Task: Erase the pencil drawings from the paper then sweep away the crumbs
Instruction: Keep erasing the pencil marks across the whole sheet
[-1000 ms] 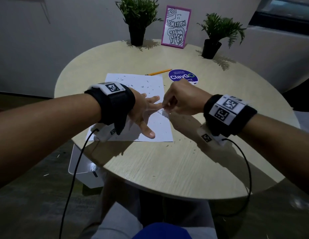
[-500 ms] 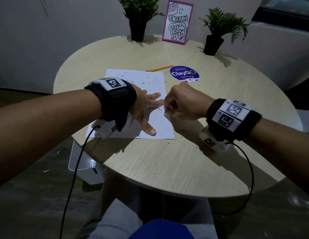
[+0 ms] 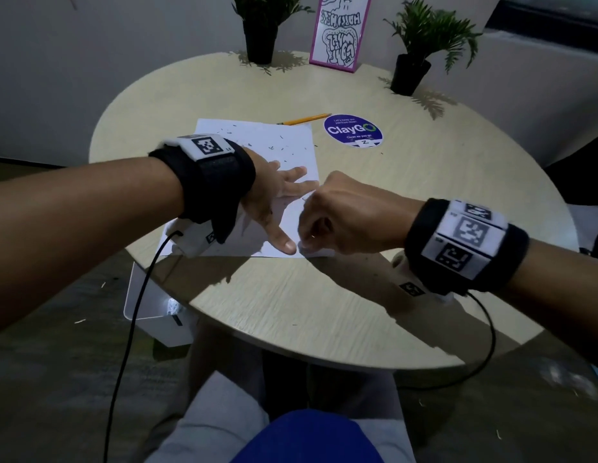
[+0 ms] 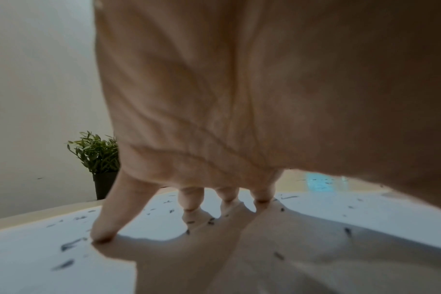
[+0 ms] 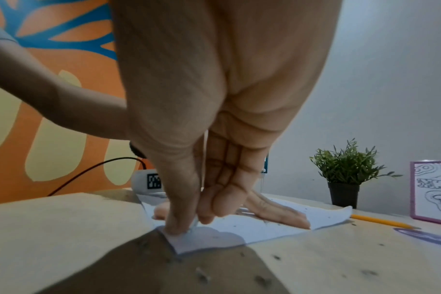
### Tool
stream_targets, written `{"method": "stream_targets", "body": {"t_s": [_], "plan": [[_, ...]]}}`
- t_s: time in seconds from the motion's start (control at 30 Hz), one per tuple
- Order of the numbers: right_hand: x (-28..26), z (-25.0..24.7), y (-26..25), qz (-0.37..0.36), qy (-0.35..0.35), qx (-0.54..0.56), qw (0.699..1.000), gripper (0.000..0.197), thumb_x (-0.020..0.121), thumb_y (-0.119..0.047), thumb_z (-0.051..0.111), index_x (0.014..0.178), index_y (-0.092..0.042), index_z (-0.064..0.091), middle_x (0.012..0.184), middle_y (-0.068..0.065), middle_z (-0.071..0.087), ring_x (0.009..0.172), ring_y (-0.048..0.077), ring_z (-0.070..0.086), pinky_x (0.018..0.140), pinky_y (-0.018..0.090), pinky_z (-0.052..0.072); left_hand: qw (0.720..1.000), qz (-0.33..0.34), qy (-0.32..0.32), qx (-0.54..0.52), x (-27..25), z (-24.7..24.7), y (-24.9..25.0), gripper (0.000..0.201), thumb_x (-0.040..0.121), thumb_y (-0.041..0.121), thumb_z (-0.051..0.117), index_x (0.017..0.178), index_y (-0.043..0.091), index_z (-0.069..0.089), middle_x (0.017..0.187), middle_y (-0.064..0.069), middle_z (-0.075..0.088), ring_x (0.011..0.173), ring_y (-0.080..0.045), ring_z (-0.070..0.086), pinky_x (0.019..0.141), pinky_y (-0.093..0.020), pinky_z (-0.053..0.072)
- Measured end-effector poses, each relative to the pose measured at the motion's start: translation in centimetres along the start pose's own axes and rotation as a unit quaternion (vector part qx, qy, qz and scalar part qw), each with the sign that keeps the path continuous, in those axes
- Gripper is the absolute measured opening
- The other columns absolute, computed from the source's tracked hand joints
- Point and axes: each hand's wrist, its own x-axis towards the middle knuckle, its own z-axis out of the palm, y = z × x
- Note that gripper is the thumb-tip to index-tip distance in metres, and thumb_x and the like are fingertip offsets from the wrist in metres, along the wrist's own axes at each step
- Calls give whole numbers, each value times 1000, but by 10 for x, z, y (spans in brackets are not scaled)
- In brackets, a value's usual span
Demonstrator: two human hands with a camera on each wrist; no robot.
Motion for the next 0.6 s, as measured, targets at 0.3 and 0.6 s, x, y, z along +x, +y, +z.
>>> {"method": "stream_targets", "body": {"t_s": [0.3, 0.6], "plan": [[9, -10, 5, -16, -20, 24, 999, 15, 78, -5, 77, 87, -16, 77, 66, -28, 54, 60, -9, 56, 63, 17, 48, 1000, -2, 13, 6, 2, 2, 1, 129, 58, 82, 67, 154, 45, -11, 162, 11, -25, 151, -28, -18, 120, -60, 8], [-21, -15, 24, 15, -37, 52, 998, 12, 81, -13, 79, 89, -22, 80, 77, -12, 73, 67, -3, 63, 67, 17, 50, 1000, 8, 9, 11, 10, 5, -5, 138, 55, 84, 67, 148, 46, -28, 157, 15, -34, 151, -27, -20, 120, -62, 7]]}}
